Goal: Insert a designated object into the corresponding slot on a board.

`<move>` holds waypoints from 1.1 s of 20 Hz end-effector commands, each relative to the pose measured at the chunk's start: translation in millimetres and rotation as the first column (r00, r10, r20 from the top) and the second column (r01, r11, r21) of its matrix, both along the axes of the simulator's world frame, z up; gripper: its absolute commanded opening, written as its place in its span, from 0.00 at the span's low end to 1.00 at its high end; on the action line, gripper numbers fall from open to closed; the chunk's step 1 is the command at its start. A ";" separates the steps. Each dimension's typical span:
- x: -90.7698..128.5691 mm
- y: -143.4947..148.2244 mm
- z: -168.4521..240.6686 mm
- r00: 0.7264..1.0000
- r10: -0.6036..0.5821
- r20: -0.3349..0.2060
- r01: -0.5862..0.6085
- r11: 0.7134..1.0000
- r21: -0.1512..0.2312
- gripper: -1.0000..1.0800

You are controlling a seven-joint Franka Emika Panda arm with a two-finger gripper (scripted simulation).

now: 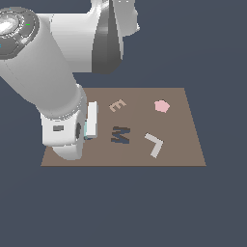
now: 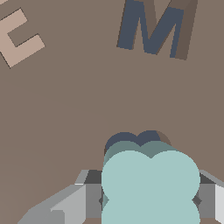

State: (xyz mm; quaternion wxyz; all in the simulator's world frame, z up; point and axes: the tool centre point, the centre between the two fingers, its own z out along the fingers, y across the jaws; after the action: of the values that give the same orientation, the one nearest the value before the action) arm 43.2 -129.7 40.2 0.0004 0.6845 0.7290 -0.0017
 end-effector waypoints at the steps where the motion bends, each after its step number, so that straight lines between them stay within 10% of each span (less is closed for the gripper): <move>1: 0.6 2.0 0.4 0.999 0.037 0.000 -0.037 0.999 0.000 0.00; 16: 0.8 4.2 -9.7 0.997 0.074 0.001 -0.074 0.997 0.002 0.00; 17: 0.8 4.2 -9.7 0.997 0.074 0.001 -0.074 0.997 0.002 0.96; 22: 0.8 4.2 -9.7 0.997 0.074 0.001 -0.074 0.997 0.002 0.96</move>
State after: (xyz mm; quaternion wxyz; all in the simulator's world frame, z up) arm 43.9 -125.4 30.4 0.0001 0.6570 0.7539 -0.0007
